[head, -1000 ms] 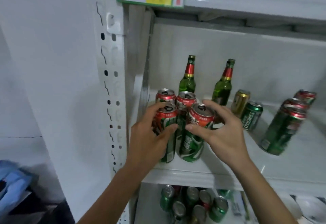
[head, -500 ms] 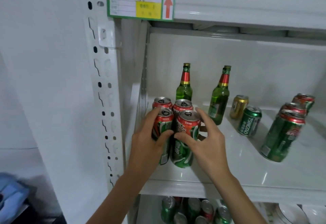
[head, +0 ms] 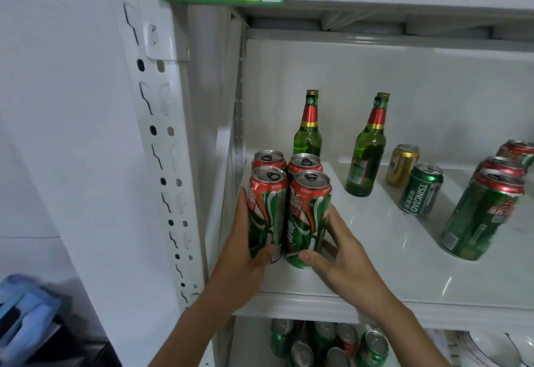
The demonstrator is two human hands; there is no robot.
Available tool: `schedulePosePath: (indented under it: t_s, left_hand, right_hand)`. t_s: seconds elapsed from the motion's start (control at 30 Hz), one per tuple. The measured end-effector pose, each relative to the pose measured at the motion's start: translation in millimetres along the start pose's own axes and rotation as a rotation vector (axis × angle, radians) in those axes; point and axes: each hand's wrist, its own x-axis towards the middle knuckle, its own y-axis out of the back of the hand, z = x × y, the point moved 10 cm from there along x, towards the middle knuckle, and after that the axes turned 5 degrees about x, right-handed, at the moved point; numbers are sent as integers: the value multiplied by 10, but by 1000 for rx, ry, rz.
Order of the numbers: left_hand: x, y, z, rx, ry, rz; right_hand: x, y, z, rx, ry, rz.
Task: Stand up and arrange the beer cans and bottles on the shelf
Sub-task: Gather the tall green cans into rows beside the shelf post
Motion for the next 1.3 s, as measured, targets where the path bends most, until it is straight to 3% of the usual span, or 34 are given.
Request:
schedulePosePath:
  t_s: [0.2, 0.77, 1.3]
  left_hand:
    - [127, -17, -129, 40, 14, -73]
    - [287, -17, -101, -158, 20, 29]
    - [380, -8, 81, -93, -124, 137]
  right_hand:
    - [63, -37, 77, 32, -10, -21]
    - [286, 43, 143, -11, 42, 36]
    - [457, 112, 264, 1, 35, 115]
